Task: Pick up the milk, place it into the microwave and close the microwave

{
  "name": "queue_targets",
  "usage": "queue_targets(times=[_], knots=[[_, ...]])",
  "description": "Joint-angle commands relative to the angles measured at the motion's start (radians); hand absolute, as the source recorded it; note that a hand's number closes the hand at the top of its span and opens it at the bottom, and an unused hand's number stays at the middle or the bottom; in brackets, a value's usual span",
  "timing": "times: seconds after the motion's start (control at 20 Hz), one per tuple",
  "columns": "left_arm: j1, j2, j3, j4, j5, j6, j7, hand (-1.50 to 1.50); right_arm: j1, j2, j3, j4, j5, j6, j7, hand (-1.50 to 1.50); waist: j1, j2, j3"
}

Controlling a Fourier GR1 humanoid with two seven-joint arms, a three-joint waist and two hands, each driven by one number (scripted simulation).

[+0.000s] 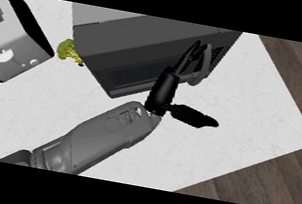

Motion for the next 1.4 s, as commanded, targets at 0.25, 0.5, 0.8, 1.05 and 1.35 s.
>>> queue_targets(times=[0.25,0.5,0.8,1.05,1.35], knots=[[-0.058,-0.006,0.016,0.053,0.062,0.011,-0.019,-1.5,-0.023,-0.024,-0.002,0.003,-0.041,-0.001,0.035,-1.5,-0.019,0.005,0.0],[-0.065,-0.006,0.011,0.066,0.085,0.01,-0.04,-1.5,-0.04,-0.043,-0.009,0.005,-0.063,0.004,0.05,-1.5,-0.024,0.008,0.001],[-0.061,-0.006,-0.002,0.074,0.117,0.006,-0.062,-1.5,-0.047,-0.056,-0.01,0.012,-0.089,0.017,0.061,-1.5,-0.03,0.008,0.002],[-0.074,-0.006,-0.005,0.084,0.133,0.009,-0.085,-1.5,-0.055,-0.067,-0.001,0.009,-0.106,0.02,0.083,-1.5,-0.023,0.005,0.001],[-0.08,-0.006,-0.009,0.099,0.157,0.005,-0.104,-1.5,-0.067,-0.08,-0.002,0.009,-0.128,0.035,0.088,-1.5,-0.028,0.007,0.003]])
